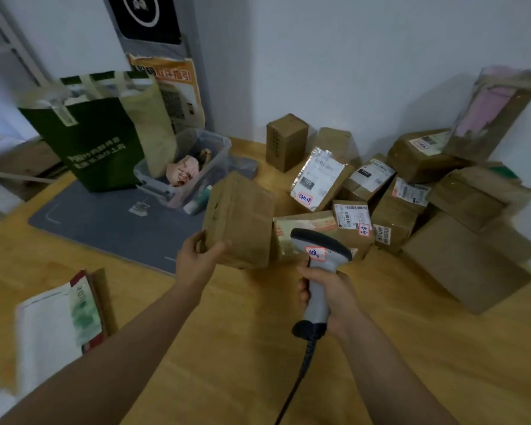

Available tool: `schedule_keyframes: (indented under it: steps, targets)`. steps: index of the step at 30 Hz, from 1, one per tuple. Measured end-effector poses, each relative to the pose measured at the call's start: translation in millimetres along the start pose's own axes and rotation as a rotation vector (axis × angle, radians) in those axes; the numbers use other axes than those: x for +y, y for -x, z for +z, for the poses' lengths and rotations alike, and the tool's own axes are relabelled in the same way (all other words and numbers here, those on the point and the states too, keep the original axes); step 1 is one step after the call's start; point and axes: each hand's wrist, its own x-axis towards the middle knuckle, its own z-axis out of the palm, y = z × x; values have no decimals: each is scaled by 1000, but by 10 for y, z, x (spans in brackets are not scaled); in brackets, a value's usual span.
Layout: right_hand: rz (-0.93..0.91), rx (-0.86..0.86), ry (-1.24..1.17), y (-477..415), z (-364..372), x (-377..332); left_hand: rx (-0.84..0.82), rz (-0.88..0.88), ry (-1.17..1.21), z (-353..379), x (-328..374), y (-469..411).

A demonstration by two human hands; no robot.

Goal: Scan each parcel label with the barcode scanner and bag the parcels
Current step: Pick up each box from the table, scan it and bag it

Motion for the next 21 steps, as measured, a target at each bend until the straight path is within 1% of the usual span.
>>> schedule_keyframes:
  steps: [6,8,10,11,13,15,16,18,19,21]
  targets:
    - [49,56,15,303,-226,347,-131,-256,102,-299,-490,610]
    - [59,63,18,364,-285,397,-145,-307,74,-349,-528,741]
    - [67,62,25,416,-325,434,-135,-276,-53,-377,-560,797]
    - [69,58,32,442,-341,445,-103,-236,-138,-367,-582,809]
    - [68,53,54,479,-358,458,-22,-134,-353,-308,-570,844]
    - [68,42,73,511,-361,461,4,-23,-656,-166,-524,897]
    - [67,37,84,525,-358,459,-15,-9,-814,-73,-501,918]
    - [61,27,106,551,-351,453,-51,-67,-999,75,-449,975]
    - [56,18,113,563,-348,447,-55,-98,-1035,112,-446,966]
    - [47,1,121,582,-354,429,-30,-83,-1064,107,-410,929]
